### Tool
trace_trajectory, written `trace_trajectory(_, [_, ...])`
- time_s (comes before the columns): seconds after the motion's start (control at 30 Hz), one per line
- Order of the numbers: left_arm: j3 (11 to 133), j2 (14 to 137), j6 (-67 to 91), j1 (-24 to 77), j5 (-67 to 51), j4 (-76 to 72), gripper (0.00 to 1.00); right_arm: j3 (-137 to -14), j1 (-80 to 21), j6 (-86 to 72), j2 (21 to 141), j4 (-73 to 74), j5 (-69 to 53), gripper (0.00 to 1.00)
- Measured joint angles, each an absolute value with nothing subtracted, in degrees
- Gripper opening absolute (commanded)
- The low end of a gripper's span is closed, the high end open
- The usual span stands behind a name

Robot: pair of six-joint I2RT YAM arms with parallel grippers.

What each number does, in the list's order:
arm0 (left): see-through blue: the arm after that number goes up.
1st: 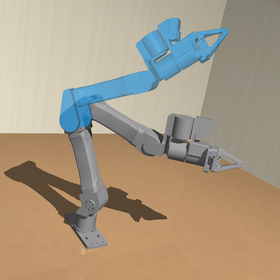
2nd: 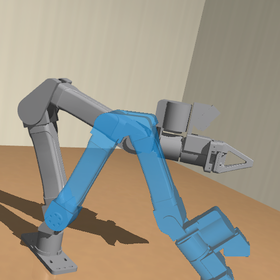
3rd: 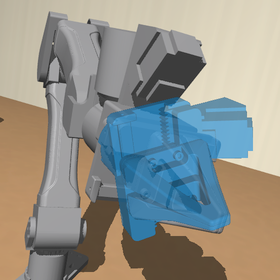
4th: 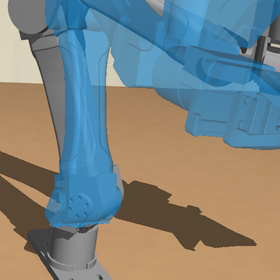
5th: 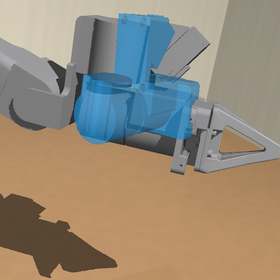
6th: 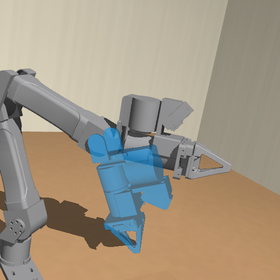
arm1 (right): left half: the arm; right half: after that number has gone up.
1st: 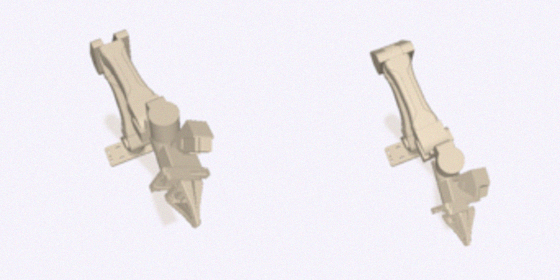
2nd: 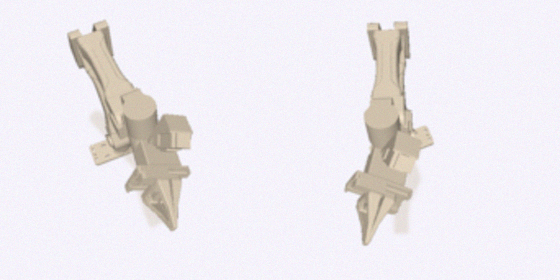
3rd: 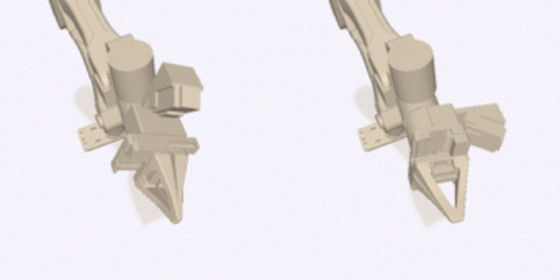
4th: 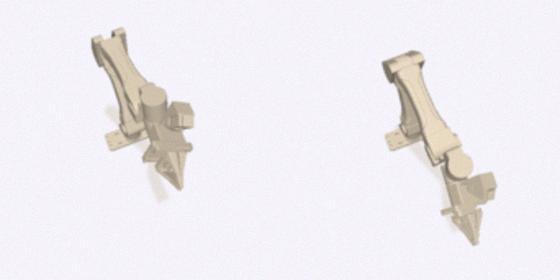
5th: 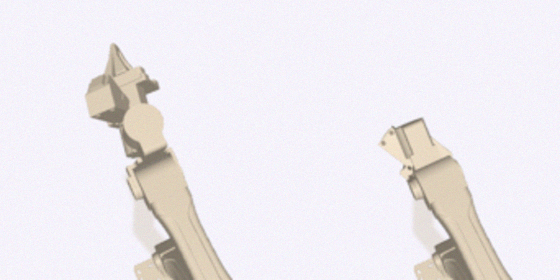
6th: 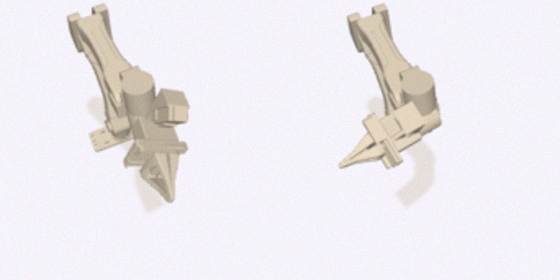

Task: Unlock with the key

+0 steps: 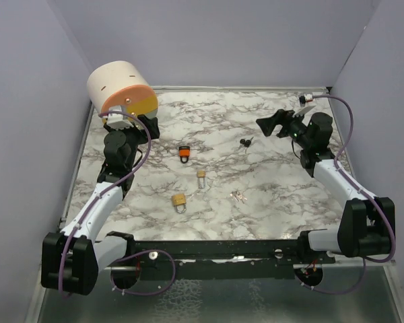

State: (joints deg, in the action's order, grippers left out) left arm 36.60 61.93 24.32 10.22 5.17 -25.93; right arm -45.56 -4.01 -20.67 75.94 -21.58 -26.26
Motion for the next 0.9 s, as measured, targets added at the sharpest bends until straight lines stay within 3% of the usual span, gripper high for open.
trace_trajectory(0.9, [35.2,59.3,26.1,10.2,5.4,-23.0,0.98,-48.5,-4.1,-17.2,76.4,-12.9,-25.8,0.99])
